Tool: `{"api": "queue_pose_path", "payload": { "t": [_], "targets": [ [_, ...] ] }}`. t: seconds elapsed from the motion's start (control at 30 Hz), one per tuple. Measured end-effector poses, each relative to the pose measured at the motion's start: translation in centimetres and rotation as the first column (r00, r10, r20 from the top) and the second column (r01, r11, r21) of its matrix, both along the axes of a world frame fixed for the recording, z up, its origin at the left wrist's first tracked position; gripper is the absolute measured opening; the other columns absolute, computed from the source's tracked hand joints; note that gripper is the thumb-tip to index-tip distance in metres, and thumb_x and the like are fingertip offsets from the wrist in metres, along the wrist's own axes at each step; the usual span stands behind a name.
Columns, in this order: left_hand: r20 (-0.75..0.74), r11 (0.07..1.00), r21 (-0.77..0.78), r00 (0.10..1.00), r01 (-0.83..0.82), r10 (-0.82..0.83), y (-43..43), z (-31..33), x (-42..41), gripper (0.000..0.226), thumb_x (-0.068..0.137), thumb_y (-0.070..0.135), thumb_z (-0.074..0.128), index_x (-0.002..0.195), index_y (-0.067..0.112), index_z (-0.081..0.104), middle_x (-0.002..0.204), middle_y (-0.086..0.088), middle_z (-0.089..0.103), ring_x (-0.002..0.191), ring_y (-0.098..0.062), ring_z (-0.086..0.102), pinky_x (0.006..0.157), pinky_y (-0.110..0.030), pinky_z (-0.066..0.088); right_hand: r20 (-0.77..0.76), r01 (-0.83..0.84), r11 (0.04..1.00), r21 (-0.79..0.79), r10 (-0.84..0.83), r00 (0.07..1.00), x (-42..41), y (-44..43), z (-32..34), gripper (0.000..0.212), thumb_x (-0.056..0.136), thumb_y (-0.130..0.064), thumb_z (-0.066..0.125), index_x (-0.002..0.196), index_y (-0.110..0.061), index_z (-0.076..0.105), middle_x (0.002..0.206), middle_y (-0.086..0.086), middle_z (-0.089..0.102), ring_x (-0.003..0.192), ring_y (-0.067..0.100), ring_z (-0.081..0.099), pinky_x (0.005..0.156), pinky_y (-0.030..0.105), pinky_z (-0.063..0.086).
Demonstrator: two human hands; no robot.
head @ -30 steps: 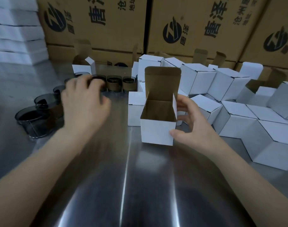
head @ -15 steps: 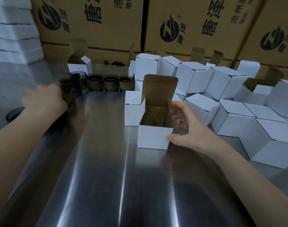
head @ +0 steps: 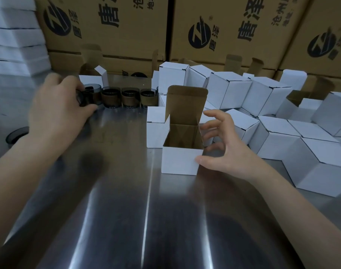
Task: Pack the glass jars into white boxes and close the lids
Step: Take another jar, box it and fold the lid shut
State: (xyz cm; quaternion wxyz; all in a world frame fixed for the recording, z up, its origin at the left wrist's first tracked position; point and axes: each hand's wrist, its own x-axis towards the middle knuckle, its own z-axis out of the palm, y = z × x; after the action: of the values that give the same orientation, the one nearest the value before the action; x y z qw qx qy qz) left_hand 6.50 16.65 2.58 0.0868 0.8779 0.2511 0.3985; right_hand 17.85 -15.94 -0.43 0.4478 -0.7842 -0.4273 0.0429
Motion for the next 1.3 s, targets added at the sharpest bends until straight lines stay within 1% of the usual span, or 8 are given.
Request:
{"api": "queue_pose_path", "payload": {
  "t": [0.2, 0.33, 0.53, 0.63, 0.77, 0.87, 1.03, 1.3],
  "targets": [
    [0.267, 0.933, 0.101, 0.894, 0.345, -0.36, -7.3, 2.1, -2.3, 0.039, 0.079, 0.032, 0.078, 0.11, 0.011, 0.065, 0.112, -0.01, 0.06, 0.106, -0.016, 0.052, 0.088, -0.015, 0.039, 0.076, -0.019, 1.0, -0.012, 0.02, 0.997, -0.1, 0.3, 0.1, 0.076, 0.076, -0.045, 0.068, 0.132, -0.072, 0.024, 0.124, -0.025, 0.035, 0.115, -0.003, 0.045, 0.091, 0.015, 0.049],
    [0.336, 0.797, 0.103, 0.733, 0.595, -0.591, -12.1, 3.3, -3.0, 0.041, 0.08, 0.039, 0.074, 0.112, 0.016, 0.063, 0.114, -0.002, 0.062, 0.109, -0.015, 0.059, 0.095, -0.036, 0.05, 0.057, -0.051, 0.999, -0.007, 0.052, 0.997, -0.6, 0.3, 0.1, 0.062, 0.082, -0.03, 0.067, 0.128, -0.064, 0.04, 0.126, -0.02, 0.037, 0.12, -0.009, 0.04, 0.095, 0.009, 0.041],
    [0.429, 0.542, -0.021, 0.497, 0.84, -0.755, -17.3, 2.5, -0.7, 0.039, 0.076, 0.025, 0.078, 0.109, 0.008, 0.065, 0.11, -0.007, 0.062, 0.11, -0.021, 0.061, 0.093, -0.04, 0.052, -0.053, -0.058, 0.997, 0.059, 0.061, 0.997, -1.2, 0.7, 0.6, 0.057, 0.083, -0.004, 0.074, 0.13, -0.028, 0.052, 0.131, 0.004, 0.053, 0.115, 0.011, 0.059, 0.096, 0.027, 0.05],
    [0.484, 0.511, -0.115, 0.497, 0.852, -0.72, -17.7, 2.1, 0.6, 0.036, 0.076, 0.021, 0.08, 0.108, 0.01, 0.066, 0.108, -0.004, 0.062, 0.108, -0.02, 0.062, 0.092, -0.039, 0.053, -0.057, -0.034, 0.998, 0.062, 0.037, 0.998, -1.3, 0.7, 0.6, 0.056, 0.081, -0.009, 0.077, 0.128, -0.027, 0.054, 0.124, -0.003, 0.061, 0.11, 0.008, 0.062, 0.091, 0.024, 0.052],
    [0.533, 0.546, -0.179, 0.547, 0.819, -0.646, -16.8, 1.5, 1.4, 0.033, 0.077, 0.02, 0.08, 0.106, 0.021, 0.064, 0.11, -0.001, 0.063, 0.108, -0.016, 0.062, 0.092, -0.032, 0.053, -0.044, -0.008, 0.996, 0.094, 0.012, 0.999, -1.1, 0.6, 0.6, 0.058, 0.077, -0.014, 0.082, 0.116, -0.044, 0.052, 0.112, -0.022, 0.063, 0.104, 0.001, 0.062, 0.083, 0.015, 0.051],
    [0.486, 0.625, -0.109, 0.59, 0.773, -0.645, -16.3, 1.0, 1.3, 0.033, 0.078, 0.02, 0.079, 0.109, 0.015, 0.067, 0.111, 0.0, 0.063, 0.11, -0.009, 0.059, 0.094, -0.024, 0.049, -0.01, 0.002, 0.996, 0.087, -0.001, 1.0, -1.2, 0.8, 0.5, 0.058, 0.074, -0.022, 0.085, 0.12, -0.04, 0.055, 0.112, -0.02, 0.063, 0.105, 0.007, 0.063, 0.088, 0.028, 0.054],
    [0.361, 0.717, 0.047, 0.657, 0.696, -0.662, -15.6, 0.9, 1.2, 0.035, 0.08, 0.019, 0.079, 0.11, 0.006, 0.069, 0.112, -0.006, 0.064, 0.11, -0.013, 0.059, 0.095, -0.017, 0.045, 0.09, 0.006, 0.997, 0.076, -0.013, 0.996, -1.5, 0.9, 0.8, 0.056, 0.071, -0.036, 0.08, 0.114, -0.054, 0.05, 0.114, -0.031, 0.058, 0.106, 0.004, 0.06, 0.09, 0.034, 0.053],
    [0.192, 0.711, 0.109, 0.687, 0.694, -0.701, -14.6, 1.3, 1.0, 0.037, 0.079, 0.021, 0.08, 0.112, 0.006, 0.069, 0.114, -0.009, 0.064, 0.111, -0.014, 0.057, 0.096, -0.013, 0.043, 0.134, 0.036, 0.998, 0.047, -0.042, 0.99, -1.4, 0.8, 0.8, 0.056, 0.065, -0.058, 0.073, 0.114, -0.057, 0.047, 0.119, -0.032, 0.054, 0.106, 0.001, 0.059, 0.09, 0.032, 0.054]
  ]
}}
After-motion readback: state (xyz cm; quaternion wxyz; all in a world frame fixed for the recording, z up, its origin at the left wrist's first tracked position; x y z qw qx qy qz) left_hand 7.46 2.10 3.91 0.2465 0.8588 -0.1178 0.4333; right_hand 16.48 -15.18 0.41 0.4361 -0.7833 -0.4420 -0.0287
